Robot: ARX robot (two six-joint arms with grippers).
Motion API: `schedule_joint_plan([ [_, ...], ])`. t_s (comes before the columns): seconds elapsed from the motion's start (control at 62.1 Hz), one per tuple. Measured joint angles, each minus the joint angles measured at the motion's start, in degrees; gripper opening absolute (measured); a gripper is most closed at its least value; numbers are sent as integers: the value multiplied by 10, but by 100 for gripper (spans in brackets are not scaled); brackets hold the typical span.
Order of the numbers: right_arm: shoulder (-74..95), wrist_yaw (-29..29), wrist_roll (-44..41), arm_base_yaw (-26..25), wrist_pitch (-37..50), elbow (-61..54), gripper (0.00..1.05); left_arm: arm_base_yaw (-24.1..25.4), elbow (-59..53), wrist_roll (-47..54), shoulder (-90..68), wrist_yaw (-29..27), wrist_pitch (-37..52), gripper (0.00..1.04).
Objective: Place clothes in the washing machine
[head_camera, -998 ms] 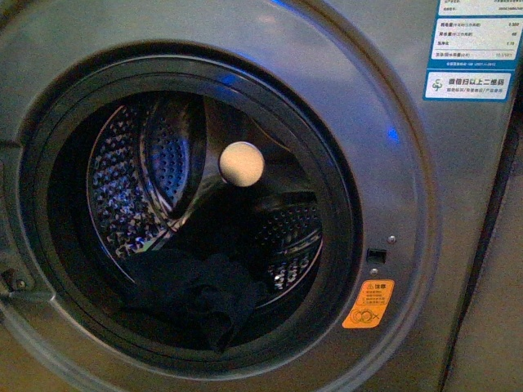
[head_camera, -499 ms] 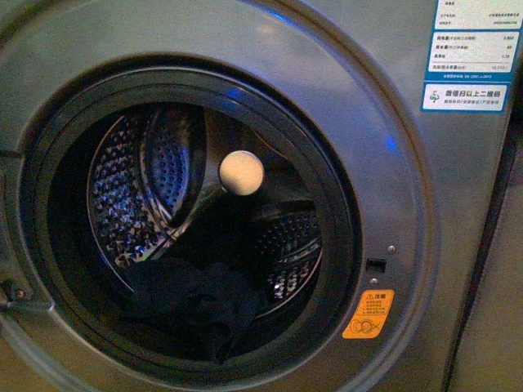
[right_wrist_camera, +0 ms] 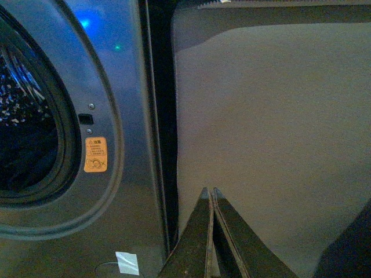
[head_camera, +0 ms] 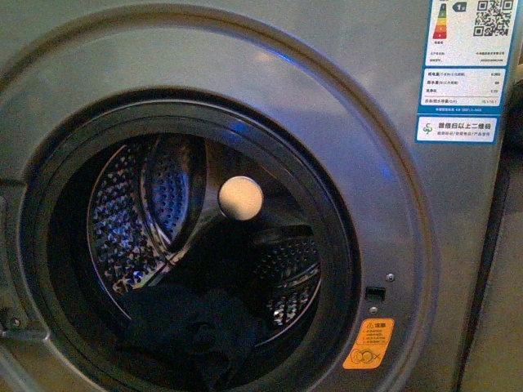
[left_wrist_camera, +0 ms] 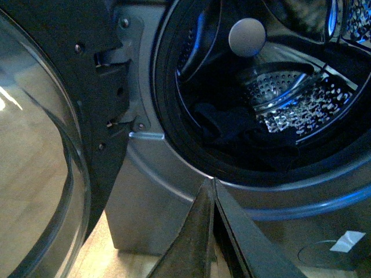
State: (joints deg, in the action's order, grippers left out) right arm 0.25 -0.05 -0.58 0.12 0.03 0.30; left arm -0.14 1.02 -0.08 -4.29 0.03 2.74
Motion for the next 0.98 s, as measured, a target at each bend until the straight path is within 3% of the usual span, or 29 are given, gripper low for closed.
schedule_joint_plan([
  [0.644,0,0,0,0,0,0,3,0,0,0,40,0,-26,4],
  [0.692,0,0,0,0,0,0,12,0,0,-1,40,0,-26,4],
  [0.982,0,0,0,0,0,0,70,0,0,0,40,0,-26,62],
])
